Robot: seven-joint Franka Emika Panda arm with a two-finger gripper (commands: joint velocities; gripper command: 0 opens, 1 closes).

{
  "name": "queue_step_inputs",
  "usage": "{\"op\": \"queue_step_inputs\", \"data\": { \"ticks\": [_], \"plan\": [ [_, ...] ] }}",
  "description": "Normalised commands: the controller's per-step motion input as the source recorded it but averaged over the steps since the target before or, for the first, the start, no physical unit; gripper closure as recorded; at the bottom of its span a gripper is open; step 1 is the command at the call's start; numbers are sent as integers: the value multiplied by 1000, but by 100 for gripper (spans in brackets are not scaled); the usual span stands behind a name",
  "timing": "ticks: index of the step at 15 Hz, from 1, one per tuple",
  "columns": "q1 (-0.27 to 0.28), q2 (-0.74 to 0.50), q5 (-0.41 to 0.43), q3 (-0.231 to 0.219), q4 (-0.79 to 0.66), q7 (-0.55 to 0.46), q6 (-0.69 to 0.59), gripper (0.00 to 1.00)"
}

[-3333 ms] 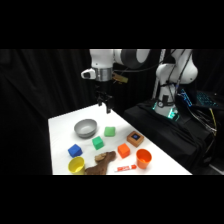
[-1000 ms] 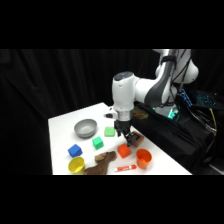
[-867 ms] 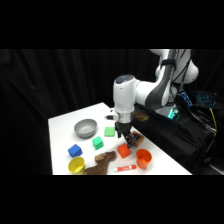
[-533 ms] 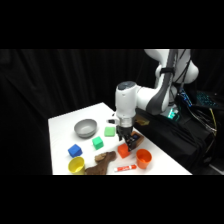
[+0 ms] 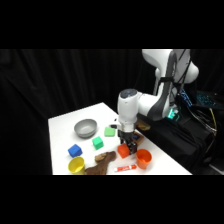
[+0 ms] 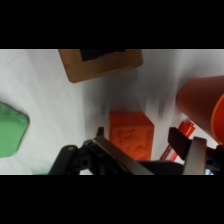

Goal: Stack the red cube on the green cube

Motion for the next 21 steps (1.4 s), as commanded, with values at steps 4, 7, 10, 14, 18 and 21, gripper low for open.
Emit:
{"op": "queue_step_inputs", "data": {
  "ticks": [4, 7, 10, 14, 18, 21],
  "plan": [
    [175, 75, -99, -166, -8, 174, 282, 0],
    [187, 64, -115, -179, 9, 174, 213, 0],
    [183, 49, -132, -169, 15, 172, 155, 26],
    [174, 15, -137, -159, 15, 168, 117, 60],
    [148, -45, -143, -138, 19, 153, 15, 71],
    [137, -131, -161, -134, 17, 138, -135, 74]
  ]
}}
